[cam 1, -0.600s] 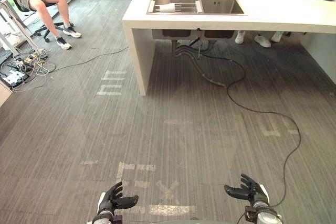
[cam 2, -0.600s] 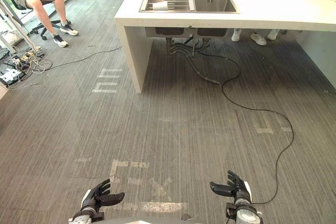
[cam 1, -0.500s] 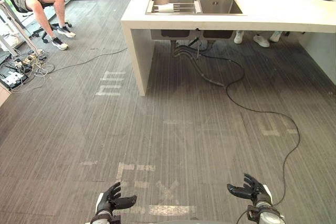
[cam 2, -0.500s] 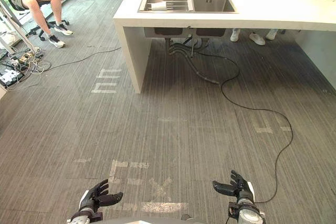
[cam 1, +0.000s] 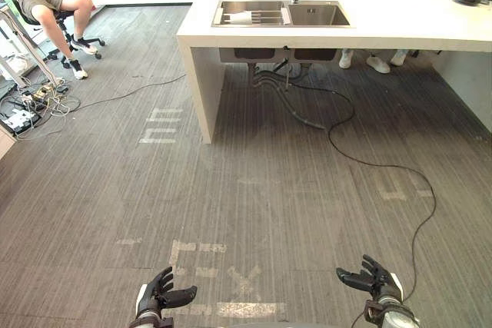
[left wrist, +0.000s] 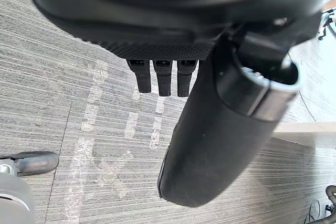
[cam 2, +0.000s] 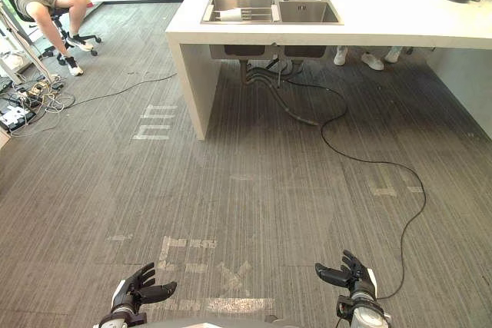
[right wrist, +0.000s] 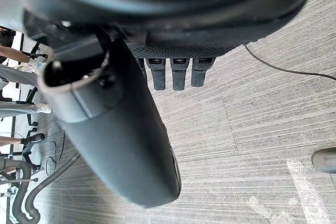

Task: Walk over to the sink, pick up the cup, carry it to the dishwasher, place the cup inside the dishwasher, then close the dishwasher door

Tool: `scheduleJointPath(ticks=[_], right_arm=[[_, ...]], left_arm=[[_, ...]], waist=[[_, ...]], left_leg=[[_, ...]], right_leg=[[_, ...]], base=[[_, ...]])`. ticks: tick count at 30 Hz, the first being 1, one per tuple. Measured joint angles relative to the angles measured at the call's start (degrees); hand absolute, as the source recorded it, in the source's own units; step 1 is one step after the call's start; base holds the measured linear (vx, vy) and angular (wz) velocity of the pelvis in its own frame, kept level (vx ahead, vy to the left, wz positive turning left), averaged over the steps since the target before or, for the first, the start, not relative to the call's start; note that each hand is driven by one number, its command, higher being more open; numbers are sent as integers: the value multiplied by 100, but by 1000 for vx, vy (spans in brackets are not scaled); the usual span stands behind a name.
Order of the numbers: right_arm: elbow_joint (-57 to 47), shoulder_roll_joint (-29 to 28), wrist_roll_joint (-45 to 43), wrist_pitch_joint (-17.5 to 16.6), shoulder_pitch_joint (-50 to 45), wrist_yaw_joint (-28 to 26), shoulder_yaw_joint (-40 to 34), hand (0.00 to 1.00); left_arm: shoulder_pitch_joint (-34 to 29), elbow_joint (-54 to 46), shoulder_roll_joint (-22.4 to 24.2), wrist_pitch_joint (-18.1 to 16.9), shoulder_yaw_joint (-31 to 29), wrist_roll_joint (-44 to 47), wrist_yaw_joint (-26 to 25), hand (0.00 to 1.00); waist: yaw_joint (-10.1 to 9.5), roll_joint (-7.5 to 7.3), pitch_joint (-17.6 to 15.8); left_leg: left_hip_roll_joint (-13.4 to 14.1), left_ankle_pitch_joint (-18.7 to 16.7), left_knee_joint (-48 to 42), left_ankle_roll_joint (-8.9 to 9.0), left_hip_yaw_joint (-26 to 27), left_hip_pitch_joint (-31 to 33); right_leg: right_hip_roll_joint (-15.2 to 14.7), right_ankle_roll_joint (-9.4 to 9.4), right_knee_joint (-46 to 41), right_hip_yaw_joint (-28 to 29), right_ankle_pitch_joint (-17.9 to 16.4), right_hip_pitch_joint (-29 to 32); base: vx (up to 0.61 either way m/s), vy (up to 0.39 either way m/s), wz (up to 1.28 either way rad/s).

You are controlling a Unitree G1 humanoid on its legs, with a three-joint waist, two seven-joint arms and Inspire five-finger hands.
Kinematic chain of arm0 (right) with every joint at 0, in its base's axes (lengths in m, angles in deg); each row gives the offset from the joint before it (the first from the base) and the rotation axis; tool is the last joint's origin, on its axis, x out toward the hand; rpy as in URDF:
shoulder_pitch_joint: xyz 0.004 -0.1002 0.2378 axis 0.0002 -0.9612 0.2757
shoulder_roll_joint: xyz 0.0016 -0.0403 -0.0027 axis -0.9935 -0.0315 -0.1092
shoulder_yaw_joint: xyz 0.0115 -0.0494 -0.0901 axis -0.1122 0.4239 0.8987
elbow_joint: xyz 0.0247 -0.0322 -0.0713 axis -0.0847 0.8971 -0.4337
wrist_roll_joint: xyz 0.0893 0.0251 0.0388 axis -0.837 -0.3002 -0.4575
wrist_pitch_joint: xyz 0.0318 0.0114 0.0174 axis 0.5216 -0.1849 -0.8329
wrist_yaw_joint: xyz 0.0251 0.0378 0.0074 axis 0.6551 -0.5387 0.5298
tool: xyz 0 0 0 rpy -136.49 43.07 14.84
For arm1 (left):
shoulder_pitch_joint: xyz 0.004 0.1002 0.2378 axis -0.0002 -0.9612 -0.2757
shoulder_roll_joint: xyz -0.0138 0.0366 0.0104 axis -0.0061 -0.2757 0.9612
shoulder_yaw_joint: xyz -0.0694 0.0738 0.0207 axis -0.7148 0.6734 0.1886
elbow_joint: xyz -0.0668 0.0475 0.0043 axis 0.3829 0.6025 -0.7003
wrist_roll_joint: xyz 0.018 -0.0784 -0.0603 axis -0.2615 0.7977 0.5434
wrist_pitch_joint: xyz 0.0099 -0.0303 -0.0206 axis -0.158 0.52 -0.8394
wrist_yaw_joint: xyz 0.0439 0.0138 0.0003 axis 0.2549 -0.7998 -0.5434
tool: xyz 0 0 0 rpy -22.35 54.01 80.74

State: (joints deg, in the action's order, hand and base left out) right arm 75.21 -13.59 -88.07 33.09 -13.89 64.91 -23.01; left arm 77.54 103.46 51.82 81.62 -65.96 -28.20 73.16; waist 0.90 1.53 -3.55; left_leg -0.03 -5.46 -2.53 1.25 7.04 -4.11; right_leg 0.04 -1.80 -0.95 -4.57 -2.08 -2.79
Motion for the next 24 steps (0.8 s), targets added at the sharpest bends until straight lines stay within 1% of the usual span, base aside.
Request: scheduleJointPath(ticks=[3, 6, 7, 9, 10, 11, 12, 13, 14, 15, 16, 17, 18, 19, 20, 21, 22, 23, 24], right_arm=[[0, 0, -1, 4, 28, 7, 0, 90], [1, 1, 0, 5, 139, 52, 2, 90], [1, 2, -1, 9, 186, 82, 2, 90], [1, 2, -2, 12, 269, 113, 0, 90], [0, 1, -8, 12, 296, 121, 3, 90], [7, 2, -11, 16, 266, 154, 2, 90], [11, 0, -13, 25, 257, 176, 6, 90], [14, -7, -30, 34, 267, 195, 33, 90], [15, -15, -53, 42, 272, 207, 101, 90], [51, -31, -86, 91, 267, 202, 197, 90], [54, -30, -96, 103, 270, 198, 247, 90], [53, -30, -101, 104, 287, 195, 296, 90], [52, -25, -108, 103, 300, 195, 298, 90], [52, -9, -109, 104, 310, 196, 298, 90], [53, 38, -108, 105, 355, 196, 298, 90], [53, 68, -108, 106, 373, 197, 298, 90], [52, 77, -107, 105, 349, 202, 298, 90], [57, 89, -108, 106, 331, 208, 293, 90], [125, 129, -111, 106, 375, 218, 289, 90]], left_arm=[[5, -1, -2, 0, 0, 5, -36, 90], [16, 0, -2, 0, 2, 123, -61, 90], [21, -4, -2, 0, 2, 152, -72, 90], [29, -36, 5, 0, 4, 229, -76, 90], [7, -79, 6, 0, 5, 271, -77, 90], [8, -82, 7, 2, 9, 307, -78, 90], [9, -85, 7, 2, 11, 346, -80, 90], [26, -91, 4, 3, 15, 386, -94, 90], [59, -129, -19, 6, 50, 423, -110, 90], [58, -172, -58, 11, 83, 465, -174, 90], [60, -189, -70, 12, 107, 496, -212, 90], [83, -208, -99, 12, 118, 531, -224, 90], [178, -215, -119, 11, 123, 564, -224, 90], [259, -217, -121, 10, 123, 567, -229, 90], [417, -222, -121, 4, 123, 601, -253, 90], [525, -220, -126, 3, 123, 616, -270, 90], [594, -211, -174, -3, 125, 614, -282, 90], [620, -180, -173, -1, 124, 606, -285, 90], [693, -129, -118, -1, 127, 600, -298, 90]], waist=[[-5, -23, -20], [-13, -26, -66], [-15, -26, -113], [-25, -25, -207], [-75, -33, -253], [-111, -73, -284], [-92, -142, -326], [-95, -116, -354], [-70, -124, -486], [-19, -135, -591], [-16, -133, -632], [-3, -91, -675], [39, -12, -725], [77, 31, -769], [183, 135, -860], [239, 146, -889], [289, -18, -869], [302, -37, -869], [295, 58, -902]], left_leg=[[37, -18, 1, -28, 72, 10], [84, -117, -122, -138, 181, 121], [99, -221, -270, -157, 226, 199], [127, -459, -525, -150, 305, 304], [120, -670, -773, -196, 382, 404], [57, -879, -984, -268, 418, 462], [12, -958, -1029, -294, 413, 461], [-30, -1041, -1073, -334, 401, 436], [-53, -1089, -1086, -415, 360, 309], [-31, -1176, -1058, -414, 310, 98], [-2, -1216, -1040, -383, 300, -9], [114, -1295, -995, -274, 278, -171], [268, -1332, -880, -215, 181, -338], [368, -1334, -779, -177, 111, -432], [592, -1321, -572, -91, -32, -626], [705, -1309, -506, -55, -91, -725], [718, -1337, -598, 172, -214, -882], [785, -1416, -783, 310, -264, -945], [996, -1411, -1363, 441, -328, -900]], right_leg=[[39, 0, -1, 48, 0, 38], [78, 26, -48, 160, -20, 172], [81, 78, -160, 186, -101, 251], [28, 80, -578, 108, -433, 476], [-108, 2, -1166, -52, -743, 729], [-288, -172, -1772, -164, -1078, 993], [-377, -195, -2141, -231, -1169, 1129], [-532, -231, -2857, -379, -1265, 1436], [-751, -286, -3990, -612, -1246, 1952], [-874, -160, -4359, -823, -1402, 2143], [-907, -112, -4341, -938, -1456, 2230], [-899, -75, -4117, -1141, -1477, 2433], [-823, -65, -3657, -1336, -1443, 2617], [-769, -63, -3396, -1420, -1374, 2705], [-662, -66, -2831, -1512, -1095, 2896], [-637, -98, -2245, -1480, -698, 3033], [-648, -86, -1357, -1259, 42, 3054], [-652, 66, -1507, -1173, 571, 3038], [-542, 355, -2012, -1235, 593, 3044]], base=[[10, -19, -13], [10, -5, -22], [14, 9, -18], [2, 18, -26], [35, 50, -29], [64, 60, -20], [132, 68, -7], [195, 48, 7], [313, 32, 16], [321, 4, 19], [383, -17, 13], [437, -50, 17], [464, -74, 29], [529, -135, 58], [557, -182, 67], [712, -267, 83], [622, -263, 62], [676, -315, 47], [545, -264, 13]])
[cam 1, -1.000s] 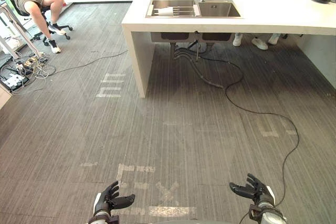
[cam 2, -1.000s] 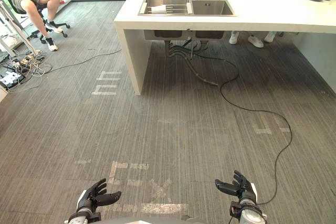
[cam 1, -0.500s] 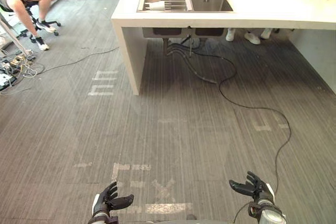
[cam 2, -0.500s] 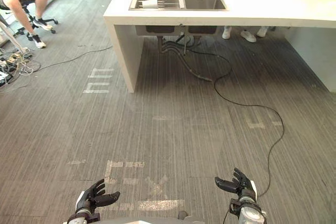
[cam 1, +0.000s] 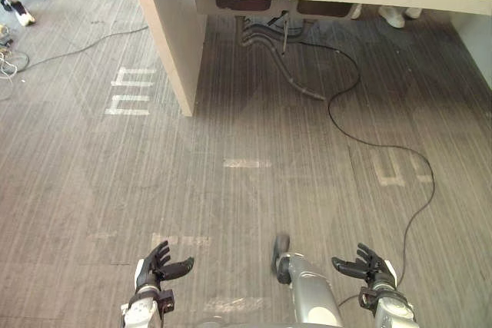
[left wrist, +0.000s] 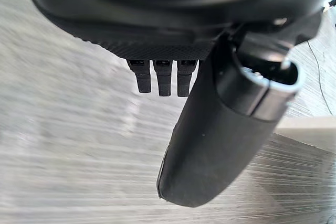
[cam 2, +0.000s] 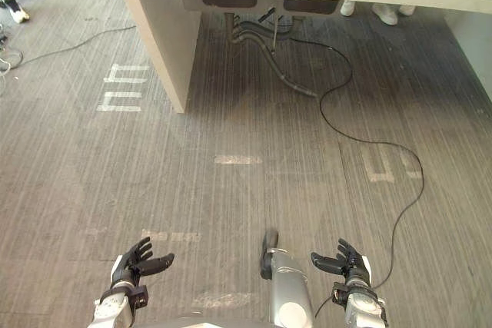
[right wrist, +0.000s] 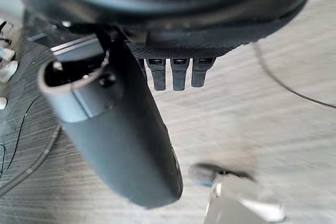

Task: Walk over to the sink, pick up the cup, carry it to the dishwasher, place the cup inside the dishwasher, then close the dishwasher door

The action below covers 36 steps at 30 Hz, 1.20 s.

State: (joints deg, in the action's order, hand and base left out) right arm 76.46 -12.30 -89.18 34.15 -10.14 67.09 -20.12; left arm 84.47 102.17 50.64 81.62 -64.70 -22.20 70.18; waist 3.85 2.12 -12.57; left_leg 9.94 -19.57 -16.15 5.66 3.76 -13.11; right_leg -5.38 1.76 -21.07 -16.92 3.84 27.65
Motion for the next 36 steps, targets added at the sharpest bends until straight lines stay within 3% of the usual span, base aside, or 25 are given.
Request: scheduleJointPath(ticks=[1, 3, 4, 6, 8, 11, 12, 14, 15, 16, 17, 19, 20, 21, 23, 24, 25, 26, 29, 30, 31, 32, 33, 34, 36], right_arm=[[46, -8, -1, 0, 72, -2, 4, 90], [51, -31, -44, -4, 173, -14, 114, 90], [83, -64, -230, -26, 194, 8, 157, 90], [83, -90, -353, -98, 195, 9, 216, 90], [33, -75, -385, -211, 206, 45, 180, 90], [65, -52, -384, -245, 314, 117, 98, 90], [98, -55, -383, -236, 303, 127, 105, 90], [102, -19, -379, -233, 181, 153, 106, 90], [145, -41, -377, -216, 88, 174, 110, 90], [150, -90, -367, -207, 37, 175, 108, 90], [147, -180, -355, -208, -38, 180, 101, 90], [152, -209, -322, -190, -17, 171, 92, 90], [152, -263, -316, -190, -7, 149, 93, 90], [150, -339, -305, -188, -22, 127, 97, 90], [105, -437, -284, -186, -29, 83, 151, 90], [46, -526, -200, -188, -59, 33, 243, 90], [-59, -598, -144, -198, -101, -15, 318, 90], [-125, -619, -125, -203, -109, -27, 381, 90], [-225, -629, -96, -240, -110, -101, 446, 90], [-218, -611, -97, -238, -114, -109, 446, 90], [-210, -610, -97, -239, -151, -119, 448, 90], [-188, -599, -97, -238, -170, -121, 449, 90], [-50, -497, -96, -218, -225, -120, 448, 90], [-10, -435, -98, -212, -220, -133, 447, 90], [-15, -399, -100, -212, -251, -146, 441, 90]], left_arm=[[18, 4, -3, -8, -1, -2, 2, 90], [56, 16, 12, -8, -5, 19, 2, 90], [62, 0, 62, -8, -10, 37, 3, 90], [65, -89, 83, 0, -10, 78, -2, 90], [30, -577, 184, 0, -11, 161, -11, 90], [-70, -1754, 315, -7, -4, 213, -31, 90], [-132, -2251, 376, -10, 1, 277, -39, 90], [-344, -3125, 557, -24, 43, 285, -120, 90], [-450, -3648, 614, -42, 50, 280, -187, 90], [-489, -3894, 609, -46, 47, 272, -231, 90], [-514, -4411, 618, -63, 25, 270, -307, 90], [-535, -5035, 645, -69, 70, 248, -397, 90], [-578, -5449, 601, -91, 62, 130, -427, 90], [-573, -5796, 538, -96, 62, 21, -521, 90], [-641, -6236, 524, -112, 20, -67, -696, 90], [-730, -6571, 532, -229, -5, -135, -860, 90], [-765, -6890, 539, -386, -8, -175, -990, 90], [-769, -7035, 538, -497, -20, -175, -1041, 90], [-730, -7305, 535, -889, -120, -174, -1119, 90], [-706, -7283, 525, -902, -130, -170, -1136, 90], [-696, -7223, 500, -900, -124, -172, -1132, 90], [-693, -7151, 490, -900, -126, -175, -1132, 90], [-695, -6904, 549, -865, -76, -208, -1118, 90], [-678, -6800, 546, -751, -72, -282, -1084, 90], [-602, -6747, 557, -711, 7, -294, -1011, 90]], waist=[[-6, 14, 0], [-18, 44, -23], [-124, 92, -76], [-245, -6, -112], [-315, -112, -139], [-487, -170, -183], [-545, -225, -229], [-674, -118, -190], [-783, -83, -158], [-826, -168, -89], [-853, -375, 14], [-855, -402, 39], [-848, -427, 32], [-776, -474, 38], [-737, -466, 36], [-677, -432, 54], [-688, -388, 85], [-687, -375, 94], [-588, -312, 152], [-565, -327, 174], [-530, -353, 194], [-478, -373, 211], [-434, -169, 269], [-452, -71, 328], [-374, -1, 298]], left_leg=[[119, 161, -438, 177, 8, 144], [425, 1222, -2214, 177, -17, 866], [873, 1263, -4029, 92, 226, 1529], [964, 938, -4759, -16, 553, 1967], [844, 679, -4662, -130, 910, 2564], [240, 493, -2787, -267, 1033, 3442], [-146, 688, -1620, -202, 916, 3535], [-431, 1342, 31, -143, 647, 3535], [-448, 2007, -18, -375, 603, 3541], [-521, 2173, -140, -582, 626, 3565], [-679, 2078, -491, -761, 663, 3708], [-719, 1634, -991, -890, 743, 3723], [-748, 1296, -1171, -951, 801, 3524], [-835, 1032, -1190, -982, 786, 3197], [-867, 764, -1096, -993, 788, 2651], [-843, 661, -862, -996, 765, 2159], [-771, 616, -573, -956, 756, 1771], [-736, 608, -430, -940, 747, 1615], [-644, 583, 132, -802, 620, 1054], [-586, 498, 254, -631, 550, 872], [-566, 380, 290, -435, 465, 748], [-549, 308, 290, -326, 415, 688], [-364, 245, 277, -214, 304, 588], [-186, 332, 63, -65, 310, 648], [-33, 409, -636, 70, 225, 868]], right_leg=[[57, 94, -128, -30, -157, -49], [261, 211, -144, -118, -627, -468], [625, 294, 385, -146, -760, -1382], [746, 316, 930, -62, -775, -2139], [738, 311, 1493, 10, -780, -2802], [627, 120, 1890, 100, -1005, -3385], [513, 5, 1927, 113, -1172, -3638], [513, -214, 1973, 203, -1457, -3961], [514, -350, 1998, 325, -1662, -4224], [411, -413, 1949, 355, -1793, -4253], [144, -552, 1513, 396, -2124, -4128], [-91, -583, 321, 590, -2202, -3689], [-282, -873, -999, 755, -2044, -3252], [-540, -1300, -2357, 848, -1627, -2778], [-715, -1161, -3535, 807, -1688, -2332], [-789, -938, -3847, 578, -1794, -2079], [-771, -745, -3765, 320, -1899, -1769], [-764, -676, -3646, 189, -1940, -1603], [-649, -539, -2146, -151, -1968, -940], [-490, -511, -1149, -119, -1747, -861], [-343, -459, -191, -12, -1295, -841], [-283, -355, 27, 86, -723, -872], [-116, -215, 33, 60, -411, -1021], [32, -120, 3, 73, -667, -1083], [118, -54, 129, -95, -785, -1369]], base=[[818, -420, 2], [836, -417, 0], [711, -301, -6], [593, -217, -9], [618, -171, 1], [545, -18, -9], [421, 77, -6], [526, 157, -28], [550, 211, -41], [597, 230, -29], [641, 180, -7], [637, 180, -13], [594, 221, -9], [586, 206, 1], [571, 131, 3], [626, 90, -2], [490, 44, 2], [464, -13, 7], [514, -102, 25], [579, -218, 37], [491, -211, 46], [611, -254, 55], [528, -217, 33], [519, -223, 20], [429, -234, 25]])
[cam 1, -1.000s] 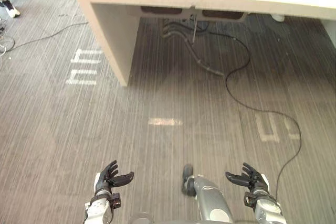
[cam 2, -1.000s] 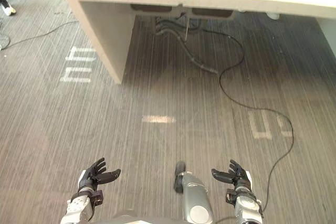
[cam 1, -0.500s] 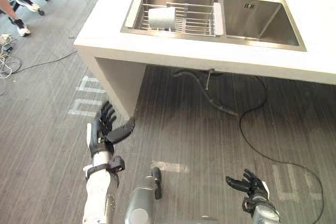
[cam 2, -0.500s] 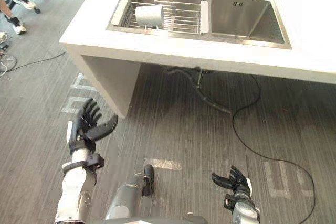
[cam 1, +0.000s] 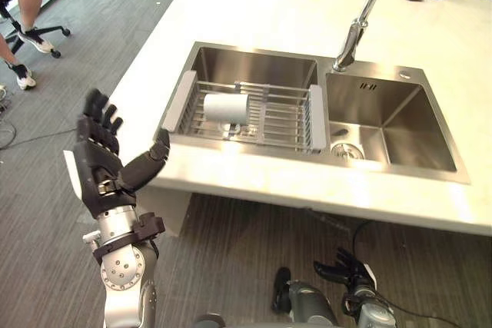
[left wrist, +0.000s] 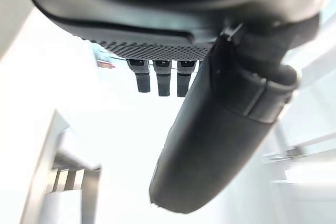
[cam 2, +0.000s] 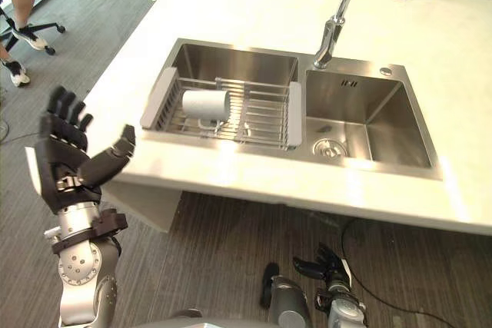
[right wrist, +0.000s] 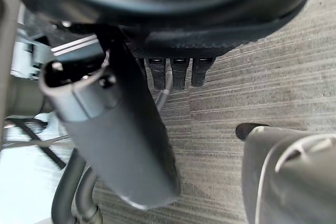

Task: Walk over to the sink, pick up the cup, carry it to the dishwasher, place the cup inside the dishwasher, then close the dishwasher door

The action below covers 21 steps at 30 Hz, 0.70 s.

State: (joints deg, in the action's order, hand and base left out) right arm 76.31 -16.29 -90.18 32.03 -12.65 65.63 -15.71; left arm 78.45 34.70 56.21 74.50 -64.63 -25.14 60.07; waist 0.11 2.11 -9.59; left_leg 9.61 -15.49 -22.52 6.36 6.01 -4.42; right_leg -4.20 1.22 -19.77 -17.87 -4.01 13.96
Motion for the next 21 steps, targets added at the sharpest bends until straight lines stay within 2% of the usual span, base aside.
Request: scheduleJointPath(ticks=[1, 2, 4, 5, 6, 7, 8, 9, 10, 11, 12, 14, 17, 21], right_arm=[[-24, 30, -9, -1, -120, -5, 2, 90], [-181, 36, -20, -10, -271, -2, 7, 90], [-362, 79, -43, -72, -400, 8, -2, 90], [-343, 156, -55, -136, -379, 5, -6, 90], [-317, 209, -64, -140, -329, 2, -11, 90], [-310, 227, -65, -143, -329, -1, -14, 90], [-268, 268, -66, -143, -341, -16, -18, 90], [-190, 305, -65, -137, -375, -39, -19, 90], [-183, 344, -63, -133, -413, -63, -19, 90], [-56, 254, -61, -109, -379, -77, -18, 90], [-66, 108, -61, -108, -477, -94, -19, 90], [-71, -18, -60, -110, -585, -141, -7, 90], [-71, -30, -52, -109, -680, -218, 3, 90], [-115, -30, -36, -118, -637, -327, 5, 90]], left_arm=[[119, 87, -8, 46, 121, -61, 150, 90], [143, 85, -82, 53, 224, -152, 271, 90], [153, 70, -284, 43, 278, -347, 384, 90], [166, 73, -471, 44, 276, -484, 424, 90], [197, 79, -662, 48, 246, -634, 428, 90], [216, 89, -731, 50, 224, -744, 434, 90], [270, 109, -826, 49, 197, -929, 436, 90], [335, 147, -880, 53, 193, -1120, 437, 90], [345, 145, -888, 52, 184, -1230, 437, 90], [400, 229, -982, 54, 146, -1359, 438, 90], [461, 337, -1189, 91, 146, -1519, 461, 90], [477, 433, -1423, 208, 163, -1722, 562, 90], [476, 554, -1678, 250, 168, -2096, 668, 90], [483, 809, -2296, 223, 181, -2590, 893, 90]], waist=[[31, 25, -17], [-46, 15, -23], [-53, 11, -14], [-83, -49, 9], [-103, -36, 28], [-103, -51, 21], [-95, -29, 33], [-93, 106, 116], [-93, 204, 173], [-64, 121, 182], [-34, -59, 217], [-12, -204, 252], [-8, -226, 268], [80, -226, 281]], left_leg=[[198, 311, -1247, 81, -63, 424], [434, 291, -2346, 49, 7, 838], [572, 99, -2831, 6, 156, 1256], [557, -19, -2577, -84, 256, 1538], [460, -60, -1895, -167, 263, 1667], [394, -50, -1444, -165, 233, 1689], [225, 112, -482, -164, 119, 1680], [123, 911, 388, -205, -91, 1620], [142, 1406, 664, -104, -204, 1622], [90, 1315, 700, -64, -185, 1548], [-55, 1361, 959, -113, -109, 1397], [-216, 1438, 1241, -203, -15, 1244], [-406, 1562, 1662, -303, 163, 961], [-479, 1824, 2220, -297, 272, 681]], right_leg=[[129, 34, 332, -113, -29, -478], [238, 43, 684, -89, -33, -945], [279, 44, 987, -52, -33, -1314], [243, 37, 1121, 57, -29, -1409], [185, 0, 1222, 173, -6, -1481], [149, -21, 1278, 207, 7, -1513], [96, -75, 1340, 263, 14, -1573], [137, -214, 1391, 334, 0, -1610], [218, -301, 1422, 386, -25, -1613], [184, -358, 1434, 426, -46, -1645], [21, -431, 1438, 469, -82, -1641], [-140, -464, 1478, 529, -89, -1656], [-316, -490, 1530, 659, -78, -1685], [-330, -580, 1642, 727, -23, -1674]], base=[[429, -235, 30], [392, -185, 11], [338, -133, -19], [272, -25, -39], [259, 14, -42], [273, 106, -36], [208, 124, -31], [203, 148, -36], [179, 164, -29], [203, 184, -18], [189, 171, -8], [134, 120, -6], [84, 97, -16], [-2, 13, -11]])
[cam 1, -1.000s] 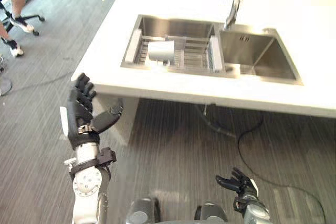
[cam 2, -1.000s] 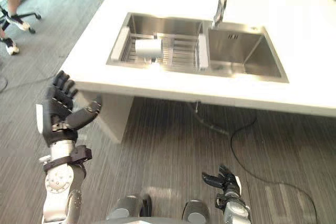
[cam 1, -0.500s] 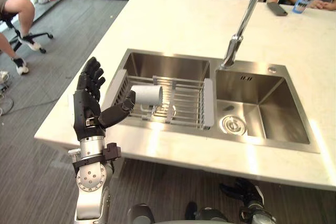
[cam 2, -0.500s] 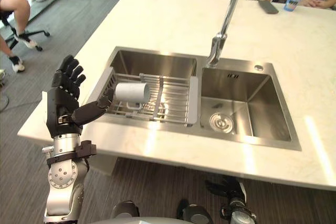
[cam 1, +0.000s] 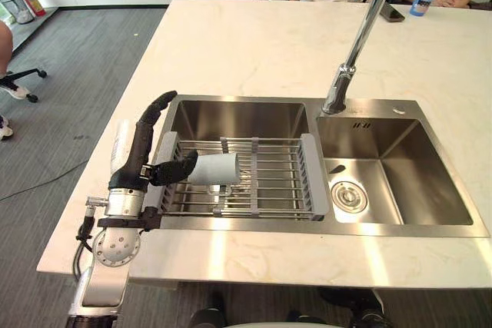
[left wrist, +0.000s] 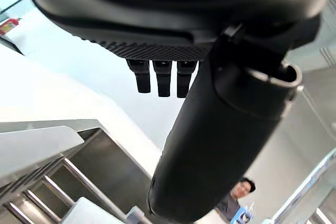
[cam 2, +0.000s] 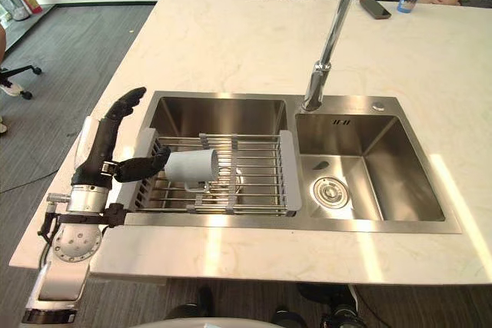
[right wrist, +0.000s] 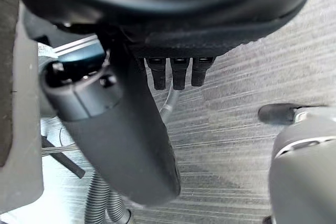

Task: Walk over to the sink, pick up the cup, carry it to the dishwasher, place the cup inside the dishwasher, then close the dishwasher door

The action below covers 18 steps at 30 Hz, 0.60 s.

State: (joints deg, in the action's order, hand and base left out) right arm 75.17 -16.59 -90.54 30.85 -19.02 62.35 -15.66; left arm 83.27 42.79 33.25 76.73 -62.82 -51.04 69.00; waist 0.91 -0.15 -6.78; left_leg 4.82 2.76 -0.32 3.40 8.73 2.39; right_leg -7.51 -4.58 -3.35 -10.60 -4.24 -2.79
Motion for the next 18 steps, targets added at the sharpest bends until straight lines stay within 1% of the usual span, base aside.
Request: scheduleJointPath(ticks=[6, 10, 12, 18], right_arm=[[1, 56, 57, 1, -54, -36, 21, 90], [1, 109, 175, 1, -83, -46, 143, 90], [1, 114, 276, 2, -72, -86, 205, 90], [2, 121, 450, 5, -16, -116, 284, 90]], left_arm=[[-2, 393, -337, -3, 44, -120, 272, 90], [-3, 412, -506, -20, 85, -208, 401, 90], [-15, 413, -637, -56, 215, -208, 512, 90], [-114, 418, -655, -112, 585, -208, 784, 90]], waist=[[8, 2, 23], [9, 2, 24], [6, 6, 26], [8, 8, 27]], left_leg=[[72, 278, 528, 56, 98, -248], [62, 277, 529, 56, 131, -244], [54, 276, 531, 55, 136, -234], [35, 273, 533, 51, 136, -231]], right_leg=[[120, -20, 29, 89, 18, 48], [115, -33, 59, 118, 32, 60], [113, -40, 116, 123, 56, 53], [102, -54, 186, 124, 91, 22]], base=[[-22, -28, -9], [3, 2, -4], [0, 0, 0], [0, 0, 0]])
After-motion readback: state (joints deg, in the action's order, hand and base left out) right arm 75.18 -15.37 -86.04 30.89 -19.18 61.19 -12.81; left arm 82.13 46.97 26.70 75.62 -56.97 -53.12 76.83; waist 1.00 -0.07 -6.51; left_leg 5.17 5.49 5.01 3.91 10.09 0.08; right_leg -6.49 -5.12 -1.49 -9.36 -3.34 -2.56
